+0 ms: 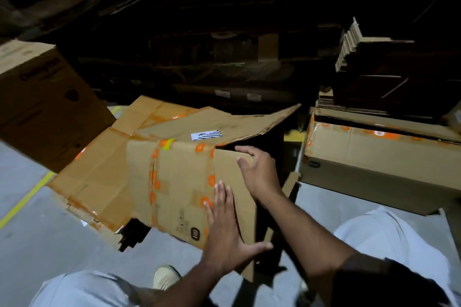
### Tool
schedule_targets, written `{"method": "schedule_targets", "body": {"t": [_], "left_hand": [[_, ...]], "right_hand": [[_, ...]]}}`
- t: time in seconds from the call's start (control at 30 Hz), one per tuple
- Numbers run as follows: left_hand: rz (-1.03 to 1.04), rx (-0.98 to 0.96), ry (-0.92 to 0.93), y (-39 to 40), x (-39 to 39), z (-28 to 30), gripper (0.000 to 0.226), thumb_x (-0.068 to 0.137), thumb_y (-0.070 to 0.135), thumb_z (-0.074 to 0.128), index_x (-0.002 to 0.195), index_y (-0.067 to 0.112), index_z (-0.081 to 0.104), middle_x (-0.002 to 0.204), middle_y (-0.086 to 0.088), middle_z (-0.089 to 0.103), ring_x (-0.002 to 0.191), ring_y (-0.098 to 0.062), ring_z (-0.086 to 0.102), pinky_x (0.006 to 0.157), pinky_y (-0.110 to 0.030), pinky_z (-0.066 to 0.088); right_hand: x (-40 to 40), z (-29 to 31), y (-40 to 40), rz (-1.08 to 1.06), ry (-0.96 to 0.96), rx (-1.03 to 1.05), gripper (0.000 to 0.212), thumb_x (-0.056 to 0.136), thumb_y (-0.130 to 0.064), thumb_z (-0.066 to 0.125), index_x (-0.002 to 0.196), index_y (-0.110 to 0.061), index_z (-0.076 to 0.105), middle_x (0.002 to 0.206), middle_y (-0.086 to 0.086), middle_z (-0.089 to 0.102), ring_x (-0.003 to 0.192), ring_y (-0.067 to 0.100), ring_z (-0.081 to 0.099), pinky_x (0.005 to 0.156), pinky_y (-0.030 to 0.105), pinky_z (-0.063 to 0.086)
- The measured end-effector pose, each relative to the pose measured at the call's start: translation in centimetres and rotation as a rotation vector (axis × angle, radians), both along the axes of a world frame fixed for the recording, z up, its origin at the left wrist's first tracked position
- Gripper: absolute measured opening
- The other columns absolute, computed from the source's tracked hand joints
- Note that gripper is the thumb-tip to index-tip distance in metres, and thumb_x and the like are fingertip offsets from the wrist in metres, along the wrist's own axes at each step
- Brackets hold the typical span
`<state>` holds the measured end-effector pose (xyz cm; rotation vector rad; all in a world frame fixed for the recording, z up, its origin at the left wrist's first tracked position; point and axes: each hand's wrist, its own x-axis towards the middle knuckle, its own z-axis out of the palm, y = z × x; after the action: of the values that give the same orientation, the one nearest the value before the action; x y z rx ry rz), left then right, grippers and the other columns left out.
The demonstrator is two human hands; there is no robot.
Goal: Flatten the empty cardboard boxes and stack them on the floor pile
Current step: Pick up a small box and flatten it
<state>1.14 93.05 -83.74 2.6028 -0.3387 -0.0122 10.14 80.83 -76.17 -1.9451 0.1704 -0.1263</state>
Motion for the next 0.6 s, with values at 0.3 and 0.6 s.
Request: {"method": "schedule_targets", "body": {"t": [0.3, 0.6], "left_hand": [[0.522, -0.227, -0.139, 0.1, 4.8, 5.0, 0.047, 0.091, 0.017, 0.06, 0.138, 0.021, 0.06, 0.126, -0.001, 0.07, 0.113, -0.024, 0.065, 0.094, -0.039, 0.052], [0.668, -0.57, 0.052, 4.4, 0.4, -0.8, 0.017, 0.102, 0.033, 0.055, 0.102, 0.024, 0.069, 0.084, 0.011, 0.07, 0.081, -0.009, 0.065, 0.077, -0.04, 0.057]], "right_hand": [[0.4, 1.0, 0.4, 0.092, 0.158, 0.573, 0.032, 0.103, -0.034, 0.051, 0.132, -0.022, 0.058, 0.114, -0.009, 0.066, 0.101, -0.005, 0.061, 0.083, 0.024, 0.056], [4.1, -1.5, -1.1, -0.097, 0.363, 0.721, 0.074, 0.089, -0.057, 0.064, 0.144, -0.011, 0.041, 0.141, 0.001, 0.047, 0.113, 0.017, 0.057, 0.098, 0.046, 0.054]]}}
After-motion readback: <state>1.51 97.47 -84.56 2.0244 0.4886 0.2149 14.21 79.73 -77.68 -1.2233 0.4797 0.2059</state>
